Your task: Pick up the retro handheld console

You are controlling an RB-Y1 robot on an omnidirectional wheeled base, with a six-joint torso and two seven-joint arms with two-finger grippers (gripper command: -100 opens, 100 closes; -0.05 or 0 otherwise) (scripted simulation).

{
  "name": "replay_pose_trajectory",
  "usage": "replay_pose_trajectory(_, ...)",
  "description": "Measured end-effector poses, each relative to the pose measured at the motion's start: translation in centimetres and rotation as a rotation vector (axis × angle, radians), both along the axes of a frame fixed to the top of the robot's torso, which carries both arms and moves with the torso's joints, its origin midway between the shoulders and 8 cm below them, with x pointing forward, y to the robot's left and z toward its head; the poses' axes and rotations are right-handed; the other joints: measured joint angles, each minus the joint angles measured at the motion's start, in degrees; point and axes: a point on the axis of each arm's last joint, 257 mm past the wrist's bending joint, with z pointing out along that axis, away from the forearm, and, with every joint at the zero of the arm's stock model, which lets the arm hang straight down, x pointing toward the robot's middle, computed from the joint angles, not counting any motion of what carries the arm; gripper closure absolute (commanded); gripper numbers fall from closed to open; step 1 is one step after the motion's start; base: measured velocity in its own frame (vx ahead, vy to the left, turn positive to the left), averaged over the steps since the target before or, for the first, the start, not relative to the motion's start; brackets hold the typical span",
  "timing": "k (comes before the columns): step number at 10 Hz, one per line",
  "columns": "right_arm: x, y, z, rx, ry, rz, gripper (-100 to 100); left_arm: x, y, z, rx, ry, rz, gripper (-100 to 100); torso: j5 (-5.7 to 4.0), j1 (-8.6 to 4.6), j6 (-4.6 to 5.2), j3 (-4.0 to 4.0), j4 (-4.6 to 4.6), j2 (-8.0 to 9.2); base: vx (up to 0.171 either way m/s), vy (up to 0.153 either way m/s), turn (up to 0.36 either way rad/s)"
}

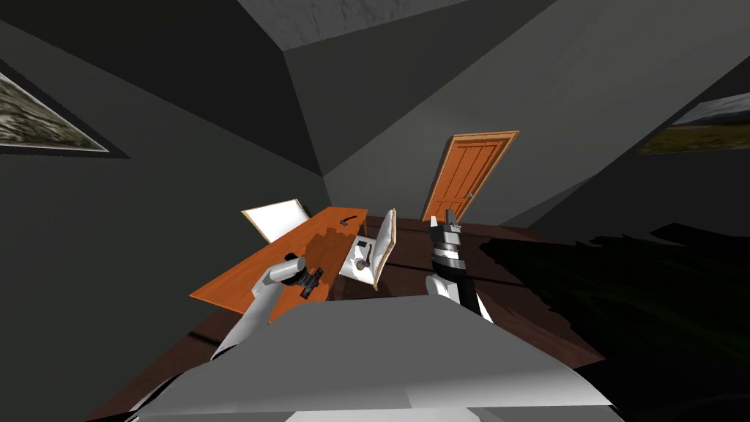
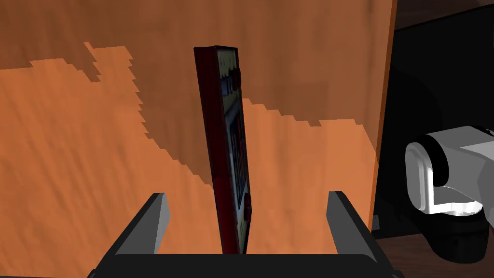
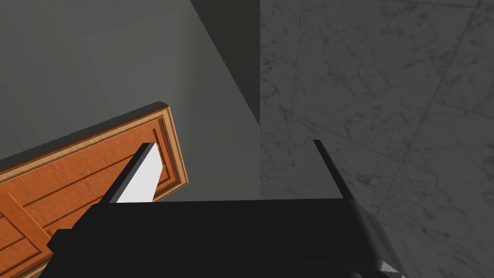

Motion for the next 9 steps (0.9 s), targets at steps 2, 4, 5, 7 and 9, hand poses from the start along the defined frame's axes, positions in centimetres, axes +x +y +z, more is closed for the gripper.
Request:
replay_pose_trajectory(2, 0.0, 0.0, 0.0, 0.000, 0.000, 0.000, 0, -1.4, 0.0, -0.4, -0.024, 0.042, 0.039, -100, 0.00, 0.01, 0.00, 0.06, 0.02, 0.11, 0.064, 0.043, -0.074)
replay_pose_trajectory(4, 0.0, 0.0, 0.0, 0.000, 0.000, 0.000, 0, -1.9, 0.0, -0.7, -0.035, 0.061, 0.057, 0, -0.01, -0.07, -0.02, 0.15, 0.05, 0.28, 0.014, 0.011, -0.005)
replay_pose_trajectory(5, 0.0, 0.0, 0.0, 0.000, 0.000, 0.000, 0, -1.9, 0.0, -0.7, -0.034, 0.061, 0.056, -100, -0.03, -0.13, -0.02, 0.20, 0.07, 0.36, 0.023, 0.002, 0.024)
replay_pose_trajectory(7, 0.0, 0.0, 0.0, 0.000, 0.000, 0.000, 0, -2.3, -0.2, -1.7, -0.035, 0.062, 0.052, -100, -0.03, -0.15, -0.02, 0.18, 0.06, 0.31, 0.033, 0.002, 0.031)
replay_pose_trajectory(9, 0.0, 0.0, 0.0, 0.000, 0.000, 0.000, 0, -2.6, -0.3, -2.8, -0.035, 0.062, 0.047, -100, -0.03, -0.15, -0.02, 0.15, 0.06, 0.27, 0.028, 0.000, 0.019)
